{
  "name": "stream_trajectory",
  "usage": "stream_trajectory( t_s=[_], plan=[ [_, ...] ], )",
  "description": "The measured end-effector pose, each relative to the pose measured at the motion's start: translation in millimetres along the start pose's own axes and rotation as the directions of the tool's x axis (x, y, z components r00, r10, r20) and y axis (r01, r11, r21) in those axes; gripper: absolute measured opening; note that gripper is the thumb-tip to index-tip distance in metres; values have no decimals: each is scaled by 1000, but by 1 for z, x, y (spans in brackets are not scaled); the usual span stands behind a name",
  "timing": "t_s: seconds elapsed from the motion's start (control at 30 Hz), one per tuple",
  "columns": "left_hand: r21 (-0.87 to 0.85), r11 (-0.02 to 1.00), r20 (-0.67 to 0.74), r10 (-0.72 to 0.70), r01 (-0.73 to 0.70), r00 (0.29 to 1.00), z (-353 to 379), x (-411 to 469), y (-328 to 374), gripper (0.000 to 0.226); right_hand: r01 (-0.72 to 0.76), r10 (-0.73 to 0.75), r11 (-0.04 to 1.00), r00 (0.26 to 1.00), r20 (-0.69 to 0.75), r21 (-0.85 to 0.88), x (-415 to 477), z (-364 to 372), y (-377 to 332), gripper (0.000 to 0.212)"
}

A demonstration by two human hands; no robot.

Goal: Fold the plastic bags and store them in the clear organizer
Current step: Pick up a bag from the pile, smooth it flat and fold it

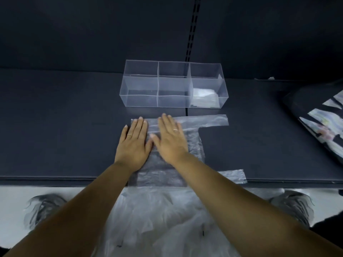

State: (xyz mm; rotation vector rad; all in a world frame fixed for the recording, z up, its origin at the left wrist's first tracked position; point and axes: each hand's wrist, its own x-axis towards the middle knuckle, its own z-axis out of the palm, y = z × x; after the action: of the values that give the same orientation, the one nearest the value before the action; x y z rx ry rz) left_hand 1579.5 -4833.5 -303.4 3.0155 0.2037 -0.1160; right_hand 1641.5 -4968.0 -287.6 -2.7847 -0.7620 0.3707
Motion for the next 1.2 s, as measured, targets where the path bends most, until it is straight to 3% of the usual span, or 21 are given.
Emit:
stream_trajectory(
  t_s=[0.17, 0.3, 0.37, 0.43, 0.5, 0.6, 0.63, 0.7, 0.8, 0.9, 0.97, 1.03, 1.1, 1.2],
  plan=[
    [-4, 1000, -14, -15, 15, 1000, 9, 3, -2, 68, -230, 220, 968, 970, -100, -104, -25, -8, 102, 78],
    [15, 999, 73, -44, 44, 996, 3, 3, 0, 68, -443, 425, 888, 893, -148, -122, -45, -26, 162, 73],
    [21, 1000, 72, -24, 22, 997, -5, -3, 4, 66, -476, 447, 874, 867, -221, -100, -57, -33, 168, 70],
    [-17, 996, -41, 92, -93, 995, -12, -21, 11, 66, -374, 338, 925, 890, -306, -65, -75, -36, 158, 67],
    [-87, 962, -130, 248, -260, 960, -12, -51, 21, 69, -113, 114, 993, 939, -325, 23, -100, -32, 135, 67],
    [-17, 913, -11, 407, -408, 913, -2, -97, 28, 78, 208, -211, 977, 967, -139, -35, -144, -9, 92, 84],
    [14, 911, 37, 412, -413, 910, -1, -107, 29, 74, 247, -256, 964, 962, -95, -95, -153, -2, 83, 86],
    [62, 919, -15, 391, -390, 920, -1, -117, 26, 59, 182, -199, 973, 972, -124, -140, -159, 3, 76, 78],
    [26, 915, -210, 399, -403, 892, -11, -121, 18, 51, 121, -150, 986, 942, -300, -112, -159, -4, 79, 45],
    [-93, 905, -185, 393, -414, 901, -28, -122, 10, 42, 202, -216, 976, 912, -348, -78, -165, -14, 86, 19],
    [-263, 917, -57, 295, -300, 954, -46, -119, 5, 21, 154, -141, 988, 953, -268, 25, -162, -30, 93, 14],
    [-509, 860, 153, 139, -43, 978, -62, -109, -2, 21, 51, -27, 977, 993, -119, 207, -151, -50, 105, 7],
    [-672, 715, 303, 27, 193, 953, -75, -95, -11, 26, -81, 88, 896, 996, 3, 436, -138, -70, 118, 12],
    [-787, 473, 365, -159, 396, 917, -85, -78, -23, 11, -206, 189, 732, 977, 97, 649, -116, -92, 137, 16]
  ],
)
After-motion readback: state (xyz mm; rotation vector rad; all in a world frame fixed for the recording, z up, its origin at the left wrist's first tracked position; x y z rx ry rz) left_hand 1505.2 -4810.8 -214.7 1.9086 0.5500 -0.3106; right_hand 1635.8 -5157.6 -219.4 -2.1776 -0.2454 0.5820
